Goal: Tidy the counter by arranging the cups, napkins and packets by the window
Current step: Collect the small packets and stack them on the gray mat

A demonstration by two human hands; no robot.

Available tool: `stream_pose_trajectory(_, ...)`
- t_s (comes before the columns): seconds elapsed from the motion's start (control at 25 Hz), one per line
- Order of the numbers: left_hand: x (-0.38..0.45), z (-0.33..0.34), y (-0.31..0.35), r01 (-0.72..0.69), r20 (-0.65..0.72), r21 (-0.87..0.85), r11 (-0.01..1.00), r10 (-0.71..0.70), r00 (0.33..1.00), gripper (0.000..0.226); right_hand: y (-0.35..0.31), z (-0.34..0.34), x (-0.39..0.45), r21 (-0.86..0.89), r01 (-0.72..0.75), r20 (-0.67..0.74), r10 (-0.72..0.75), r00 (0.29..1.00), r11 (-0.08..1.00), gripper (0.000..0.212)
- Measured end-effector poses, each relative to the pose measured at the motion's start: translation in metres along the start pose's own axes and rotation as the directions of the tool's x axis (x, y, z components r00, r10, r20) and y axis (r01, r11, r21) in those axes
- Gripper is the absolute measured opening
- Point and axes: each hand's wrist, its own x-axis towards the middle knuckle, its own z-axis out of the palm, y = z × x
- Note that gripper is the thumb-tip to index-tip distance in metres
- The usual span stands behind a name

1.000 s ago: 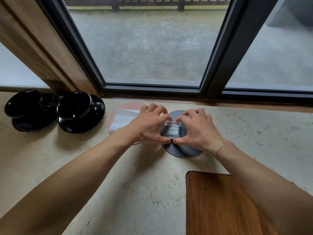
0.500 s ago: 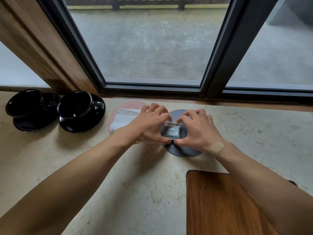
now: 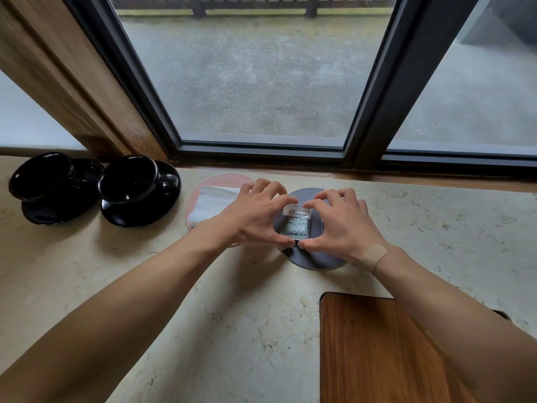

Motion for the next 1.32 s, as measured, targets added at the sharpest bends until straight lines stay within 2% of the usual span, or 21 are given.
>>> stream_pose_trajectory(0.16, -0.003, 0.0, 0.001, -0.016, -0.048, -0.028, 0.999, 0.015, 0.999, 0.081, 0.001, 0.001, -0.004, 0.01, 0.006, -0.027, -0.006, 1.0, 1.0, 0.093)
stream_pose_trajectory(0.36, -0.003, 0.004, -0.002, -0.018, -0.033, -0.018, 1.0, 0.018, 0.999, 0.074, 0.003, 0.004, -0.004, 0.015, 0.004, -0.016, -0.004, 1.0, 1.0, 0.083)
stream_pose_trajectory(0.48, -0.003, 0.003, -0.001, -0.006, -0.032, -0.011, 1.0, 0.005, 0.999, 0.082, 0.008, 0.004, -0.006, 0.02, 0.0, -0.037, 0.001, 0.999, 1.0, 0.092)
stream_pose_trajectory(0.6, -0.005, -0.002, 0.005, 0.017, -0.091, -0.087, 0.996, -0.025, 0.996, 0.088, 0.028, -0.005, -0.017, 0.109, -0.048, -0.078, 0.057, 0.995, 0.993, 0.103)
stream_pose_trajectory(0.68, -0.003, -0.002, 0.018, -0.018, -0.13, -0.099, 0.995, 0.005, 0.991, 0.084, 0.048, -0.012, -0.028, 0.144, -0.11, -0.04, 0.117, 0.992, 0.983, 0.106)
stream_pose_trajectory(0.76, 0.002, 0.002, 0.033, -0.056, -0.103, -0.045, 0.997, 0.051, 0.993, 0.082, 0.061, -0.013, -0.037, 0.112, -0.142, 0.033, 0.139, 0.99, 0.983, 0.107)
stream_pose_trajectory(0.84, 0.01, 0.006, 0.044, -0.059, -0.051, -0.017, 0.998, 0.058, 0.997, 0.084, 0.065, -0.009, -0.041, 0.081, -0.137, 0.055, 0.133, 0.99, 0.987, 0.105)
stream_pose_trajectory(1.0, 0.026, 0.009, 0.054, -0.051, 0.008, 0.004, 0.999, 0.051, 0.999, 0.083, 0.064, 0.0, -0.04, 0.091, -0.103, -0.02, 0.105, 0.994, 0.99, 0.094)
stream_pose_trajectory(1.32, 0.031, 0.012, 0.057, -0.015, -0.026, -0.025, 1.0, 0.014, 1.0, 0.075, 0.064, 0.003, -0.032, 0.065, -0.108, -0.048, 0.111, 0.993, 0.992, 0.08)
